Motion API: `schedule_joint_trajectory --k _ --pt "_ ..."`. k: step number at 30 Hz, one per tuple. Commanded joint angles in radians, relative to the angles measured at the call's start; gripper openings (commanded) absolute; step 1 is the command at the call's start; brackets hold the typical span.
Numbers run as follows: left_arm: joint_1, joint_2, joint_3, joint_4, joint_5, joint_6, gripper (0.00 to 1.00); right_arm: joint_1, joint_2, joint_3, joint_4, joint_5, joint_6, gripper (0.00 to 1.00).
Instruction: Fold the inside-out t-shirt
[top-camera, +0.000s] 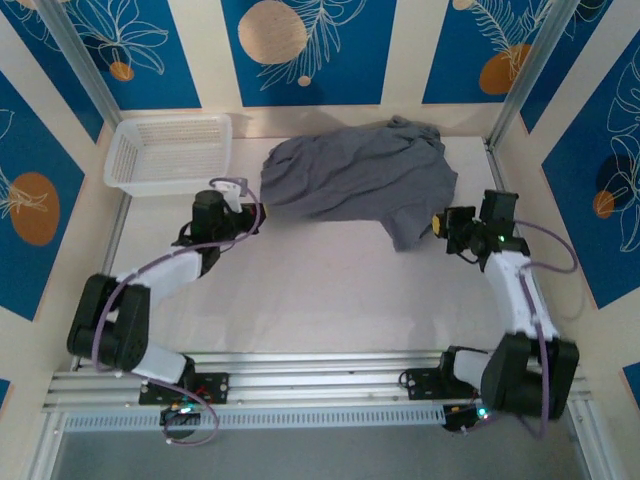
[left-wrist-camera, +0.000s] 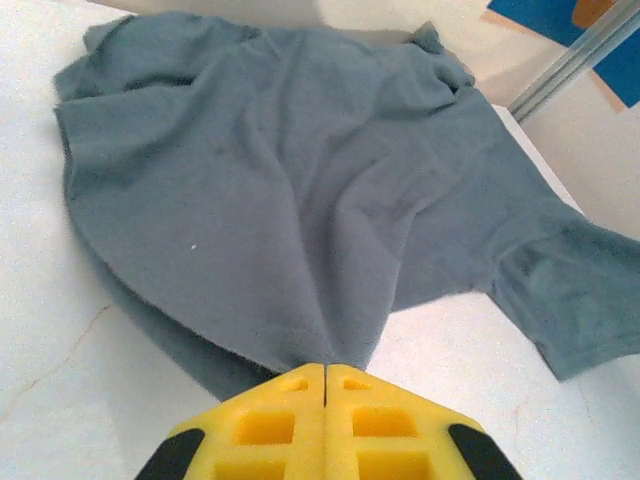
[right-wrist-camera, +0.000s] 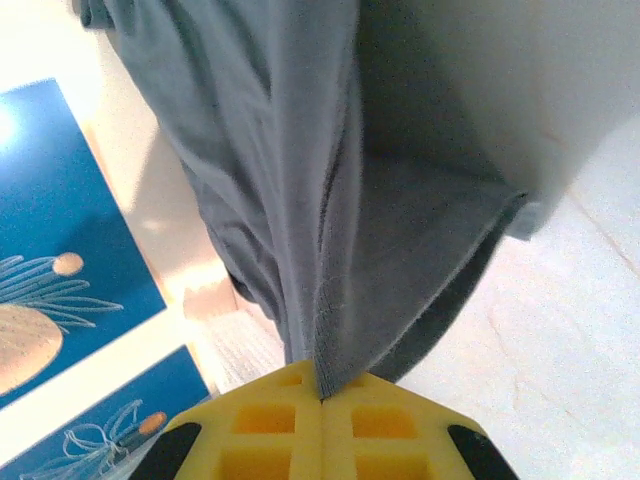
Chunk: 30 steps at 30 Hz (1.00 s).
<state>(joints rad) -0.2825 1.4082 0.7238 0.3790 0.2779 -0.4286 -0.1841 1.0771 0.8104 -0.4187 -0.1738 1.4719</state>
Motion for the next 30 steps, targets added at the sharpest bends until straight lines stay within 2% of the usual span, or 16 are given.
schedule_joint_trajectory --k 1,5,6,7,8,10,11,14,16,18,21,23,24,26,29,30 --pt "-0.002 -0.164 -0.102 -0.063 -0.123 0.009 0.0 -0.006 -0.22 -0.076 -0.354 0.187 0.09 0.0" --pt "-0.005 -0.404 -0.238 -0.112 -0.188 -0.007 0.01 -0.005 -0.582 -0.143 -0.594 0.329 0.191 0.0" --pt "-0.008 -0.469 -0.274 -0.118 -0.196 -0.011 0.06 -0.005 -0.672 -0.157 -0.645 0.357 0.217 0.0" --pt "-0.009 -0.532 -0.31 -0.122 -0.2 -0.014 0.13 -0.005 -0.762 -0.172 -0.674 0.381 0.232 0.09" --pt "-0.01 -0.583 -0.337 -0.13 -0.207 -0.017 0.19 -0.005 -0.833 -0.182 -0.689 0.402 0.244 0.23" --pt "-0.011 -0.706 -0.392 -0.159 -0.249 -0.027 0.43 -0.005 -0.971 -0.178 -0.669 0.466 0.227 0.64" --pt "-0.011 -0.755 -0.409 -0.167 -0.258 -0.026 0.46 -0.005 -1.018 -0.177 -0.611 0.493 0.171 0.73" --pt "-0.011 -0.866 -0.418 -0.178 -0.263 -0.011 0.57 -0.005 -1.059 -0.151 -0.406 0.584 0.012 0.79" --pt "-0.014 -0.869 -0.391 -0.158 -0.223 0.002 0.67 -0.005 -0.996 -0.124 -0.276 0.602 -0.118 0.84" --pt "-0.031 -0.793 -0.334 -0.132 -0.186 0.012 0.69 -0.005 -0.87 -0.085 -0.217 0.556 -0.195 0.85" --pt "-0.106 -0.569 -0.18 -0.176 -0.238 0.038 0.69 -0.006 -0.577 -0.011 -0.154 0.353 -0.339 0.83" --pt "-0.123 -0.36 -0.016 -0.311 -0.294 0.008 0.59 -0.006 -0.309 0.088 -0.159 0.173 -0.479 0.72" --pt "-0.122 -0.235 0.088 -0.408 -0.33 -0.016 0.47 -0.009 -0.165 0.164 -0.219 0.109 -0.533 0.64" --pt "-0.117 -0.028 0.246 -0.539 -0.376 -0.05 0.32 -0.006 0.075 0.285 -0.308 0.059 -0.601 0.5" --pt "-0.09 0.19 0.39 -0.576 -0.384 -0.111 0.26 0.001 0.299 0.341 -0.234 0.019 -0.626 0.49" --pt "-0.08 0.256 0.446 -0.584 -0.385 -0.13 0.23 0.006 0.364 0.362 -0.197 0.024 -0.641 0.35"
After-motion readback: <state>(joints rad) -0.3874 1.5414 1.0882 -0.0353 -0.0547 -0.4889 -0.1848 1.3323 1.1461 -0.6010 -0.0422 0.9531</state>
